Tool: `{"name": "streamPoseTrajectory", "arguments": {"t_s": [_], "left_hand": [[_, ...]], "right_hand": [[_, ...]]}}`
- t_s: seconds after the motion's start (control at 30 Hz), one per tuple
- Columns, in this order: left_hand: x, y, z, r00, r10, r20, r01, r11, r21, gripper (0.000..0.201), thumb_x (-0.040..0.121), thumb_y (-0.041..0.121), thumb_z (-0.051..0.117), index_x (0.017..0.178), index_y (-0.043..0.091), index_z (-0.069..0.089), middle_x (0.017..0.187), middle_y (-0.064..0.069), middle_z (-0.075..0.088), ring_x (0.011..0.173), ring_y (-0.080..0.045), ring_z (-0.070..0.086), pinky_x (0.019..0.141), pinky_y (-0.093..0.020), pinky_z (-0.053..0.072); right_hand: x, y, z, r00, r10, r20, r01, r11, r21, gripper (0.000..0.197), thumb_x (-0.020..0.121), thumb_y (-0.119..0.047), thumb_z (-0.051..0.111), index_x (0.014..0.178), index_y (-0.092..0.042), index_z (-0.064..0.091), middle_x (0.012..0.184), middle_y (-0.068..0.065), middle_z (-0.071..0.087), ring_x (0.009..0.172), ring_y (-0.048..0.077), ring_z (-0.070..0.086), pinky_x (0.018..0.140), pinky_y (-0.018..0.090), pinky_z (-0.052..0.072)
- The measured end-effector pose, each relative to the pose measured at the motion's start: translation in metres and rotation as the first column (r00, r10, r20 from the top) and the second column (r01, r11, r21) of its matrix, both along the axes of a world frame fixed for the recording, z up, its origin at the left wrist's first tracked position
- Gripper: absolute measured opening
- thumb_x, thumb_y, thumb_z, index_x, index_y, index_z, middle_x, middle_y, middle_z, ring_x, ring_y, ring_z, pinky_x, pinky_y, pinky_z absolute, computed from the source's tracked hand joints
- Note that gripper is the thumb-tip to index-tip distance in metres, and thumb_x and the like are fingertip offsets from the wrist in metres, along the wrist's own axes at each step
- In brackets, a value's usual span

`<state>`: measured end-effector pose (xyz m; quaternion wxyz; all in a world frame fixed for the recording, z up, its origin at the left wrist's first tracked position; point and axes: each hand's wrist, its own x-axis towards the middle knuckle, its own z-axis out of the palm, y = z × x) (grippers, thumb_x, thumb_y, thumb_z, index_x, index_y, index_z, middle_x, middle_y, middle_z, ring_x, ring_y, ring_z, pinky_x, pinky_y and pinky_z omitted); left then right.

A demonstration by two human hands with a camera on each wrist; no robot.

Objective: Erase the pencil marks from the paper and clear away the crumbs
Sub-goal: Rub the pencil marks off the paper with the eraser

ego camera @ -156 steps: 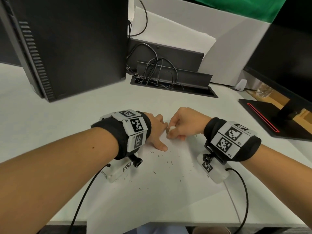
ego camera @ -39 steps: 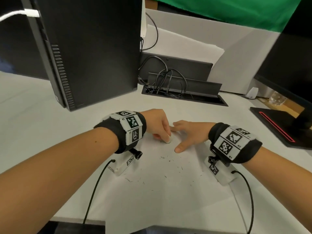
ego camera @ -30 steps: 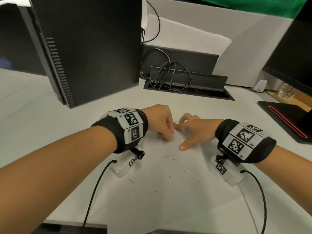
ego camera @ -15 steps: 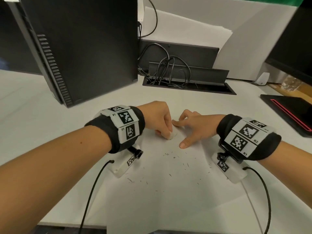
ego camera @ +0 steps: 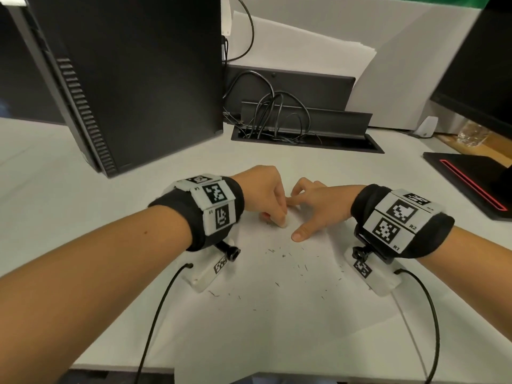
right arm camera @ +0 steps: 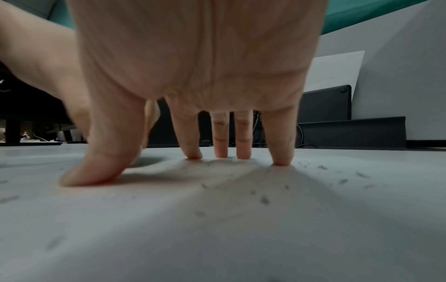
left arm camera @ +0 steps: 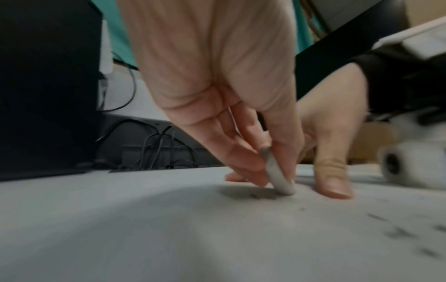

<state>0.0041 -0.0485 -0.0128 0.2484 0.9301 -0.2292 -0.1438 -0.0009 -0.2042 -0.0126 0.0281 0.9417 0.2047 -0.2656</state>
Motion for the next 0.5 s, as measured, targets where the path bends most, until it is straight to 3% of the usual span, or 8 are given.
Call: {"name": "streamPoseTrajectory", "arguments": {"t_s": [0.1, 0.23, 0.33, 0.5], "left_hand": [[0.006, 0.002, 0.0, 0.993, 0.096, 0.066, -0.096, 0.995, -0.008, 0.015, 0.071, 0.017, 0.079, 0.083, 0.009, 0.076, 0.066, 0.007, 0.066, 0.056, 0.0, 0.055, 0.067, -0.017, 0.05], [-0.001, -0.005, -0.001, 1.0, 0.008, -0.004, -0.008, 1.0, -0.012, 0.012, 0.071, 0.015, 0.078, 0.082, 0.01, 0.077, 0.068, 0.003, 0.069, 0.057, -0.001, 0.057, 0.076, -0.023, 0.055], [0.003, -0.005, 0.0, 0.993, 0.082, 0.086, -0.081, 0.997, -0.013, 0.014, 0.071, 0.016, 0.079, 0.084, 0.01, 0.076, 0.066, 0.006, 0.065, 0.058, -0.002, 0.055, 0.069, -0.02, 0.052], [-0.004, -0.005, -0.001, 0.999, 0.031, -0.024, -0.032, 0.999, -0.025, 0.01, 0.071, 0.013, 0.078, 0.08, 0.009, 0.076, 0.069, -0.002, 0.07, 0.056, -0.003, 0.059, 0.071, -0.02, 0.054]], "right_hand": [[0.0, 0.001, 0.0, 1.0, -0.006, 0.003, 0.006, 1.0, 0.002, 0.088, 0.078, -0.055, 0.062, 0.148, -0.029, 0.015, 0.139, -0.001, 0.019, 0.13, 0.022, 0.023, 0.112, 0.041, 0.025], [0.0, 0.0, 0.0, 1.0, 0.007, 0.006, -0.007, 1.0, 0.006, 0.081, 0.078, -0.055, 0.062, 0.146, -0.031, 0.024, 0.139, 0.0, 0.02, 0.129, 0.022, 0.024, 0.111, 0.041, 0.028], [-0.001, 0.001, 0.001, 1.0, 0.002, 0.008, -0.002, 1.0, 0.001, 0.085, 0.078, -0.055, 0.062, 0.148, -0.03, 0.019, 0.139, 0.0, 0.02, 0.129, 0.022, 0.024, 0.111, 0.04, 0.027], [-0.002, 0.001, 0.001, 1.0, 0.009, 0.017, -0.009, 1.0, 0.001, 0.082, 0.079, -0.055, 0.062, 0.146, -0.029, 0.024, 0.139, 0.001, 0.02, 0.13, 0.022, 0.024, 0.111, 0.039, 0.027]]}}
